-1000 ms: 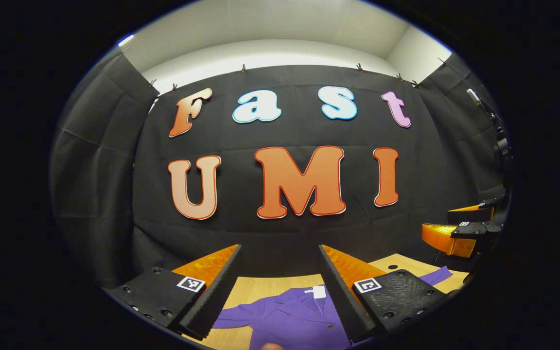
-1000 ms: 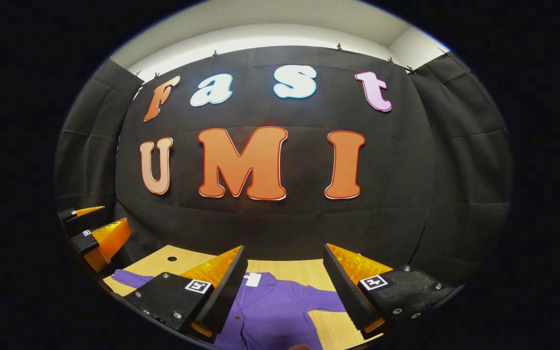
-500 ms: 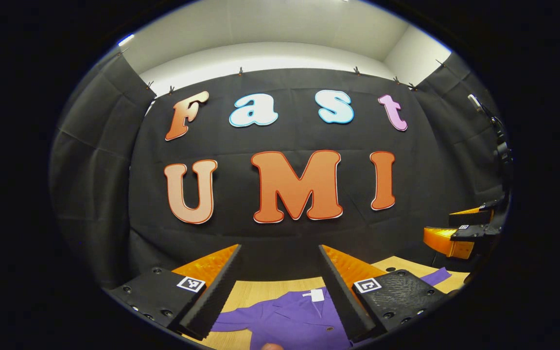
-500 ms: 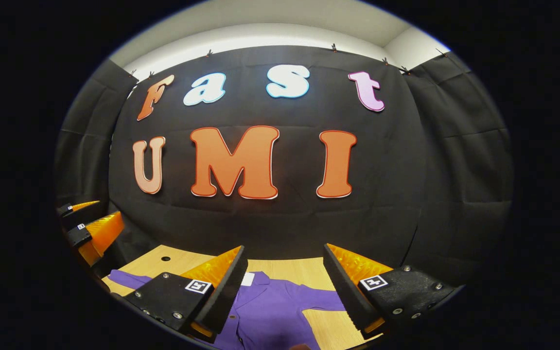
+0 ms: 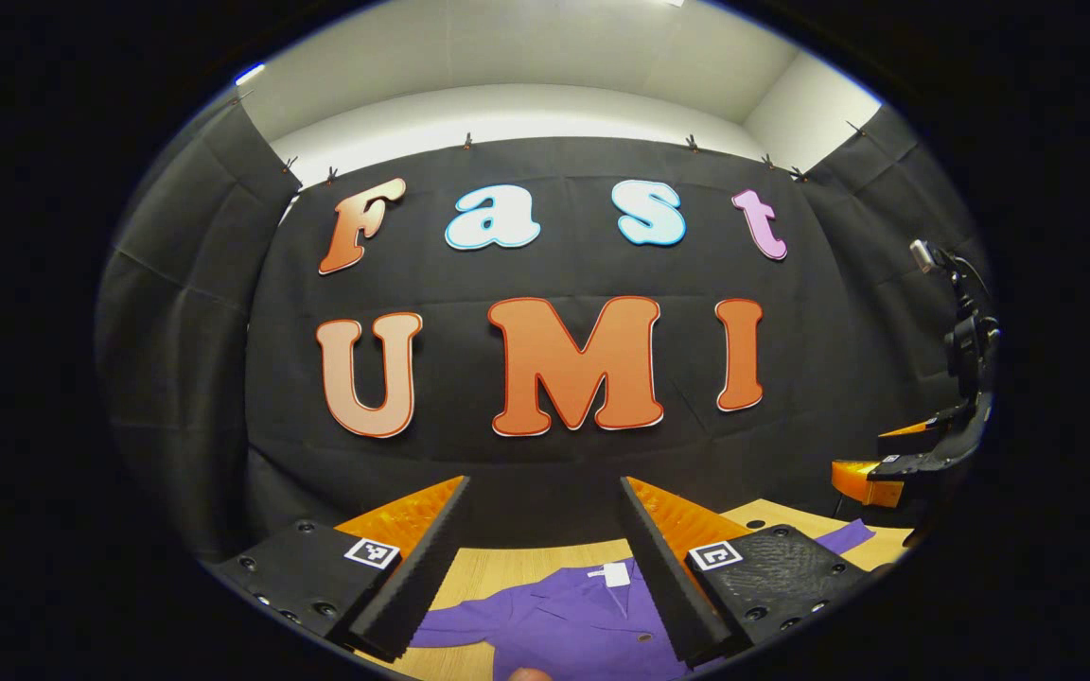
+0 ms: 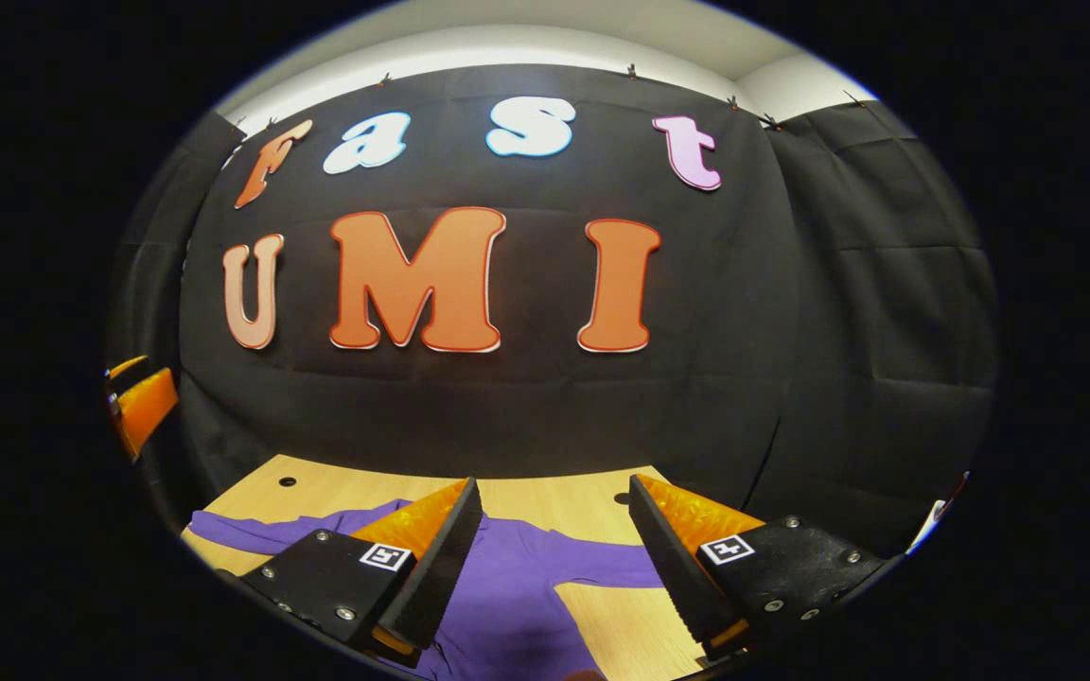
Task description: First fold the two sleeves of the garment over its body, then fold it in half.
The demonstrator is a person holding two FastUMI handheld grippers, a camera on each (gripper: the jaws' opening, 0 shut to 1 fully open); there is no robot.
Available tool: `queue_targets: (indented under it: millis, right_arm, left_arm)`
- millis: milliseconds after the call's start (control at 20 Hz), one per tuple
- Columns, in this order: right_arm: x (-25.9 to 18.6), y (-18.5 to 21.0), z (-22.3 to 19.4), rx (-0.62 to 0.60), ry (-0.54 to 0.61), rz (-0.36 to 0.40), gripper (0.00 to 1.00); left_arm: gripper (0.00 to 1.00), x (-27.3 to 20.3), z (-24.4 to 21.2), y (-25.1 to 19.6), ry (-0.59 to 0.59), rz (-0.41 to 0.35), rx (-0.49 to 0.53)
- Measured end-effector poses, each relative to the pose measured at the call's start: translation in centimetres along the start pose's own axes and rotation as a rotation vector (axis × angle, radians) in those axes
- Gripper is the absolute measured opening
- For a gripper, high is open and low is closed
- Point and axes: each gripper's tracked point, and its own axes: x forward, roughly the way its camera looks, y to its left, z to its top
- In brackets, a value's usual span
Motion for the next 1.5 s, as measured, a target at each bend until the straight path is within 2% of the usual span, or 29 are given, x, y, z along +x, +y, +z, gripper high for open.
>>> queue_targets:
  millis: [250, 400, 600, 800, 1200, 1500]
  right_arm:
    - [1.4, -3.4, -1.8, -0.038, 0.066, -0.097, 0.95]
    - [2.8, -5.2, -3.1, -0.046, 0.122, -0.126, 0.95]
    - [5.9, -8.5, -5.8, -0.060, 0.221, -0.143, 0.95]
    - [8.6, -13.6, -9.6, -0.050, 0.347, -0.158, 0.96]
    - [14.9, -23.3, -17.4, 0.055, 0.618, -0.201, 0.96]
    - [17.1, -26.7, -22.8, 0.127, 0.831, -0.197, 0.96]
  left_arm:
    - [0.95, 0.4, -0.3, 1.0, 0.005, -0.033, 0.005]
    - [0.95, 0.8, -0.6, 1.6, 0.017, -0.038, 0.012]
    - [0.94, 1.9, -0.3, 2.2, 0.011, 0.034, 0.041]
    - [0.95, 2.5, -1.3, 0.6, 0.046, 0.122, 0.046]
    - [0.94, 3.2, -2.1, -2.7, 0.082, 0.222, 0.094]
    - [0.94, 2.6, -3.0, -3.2, 0.129, 0.294, 0.118]
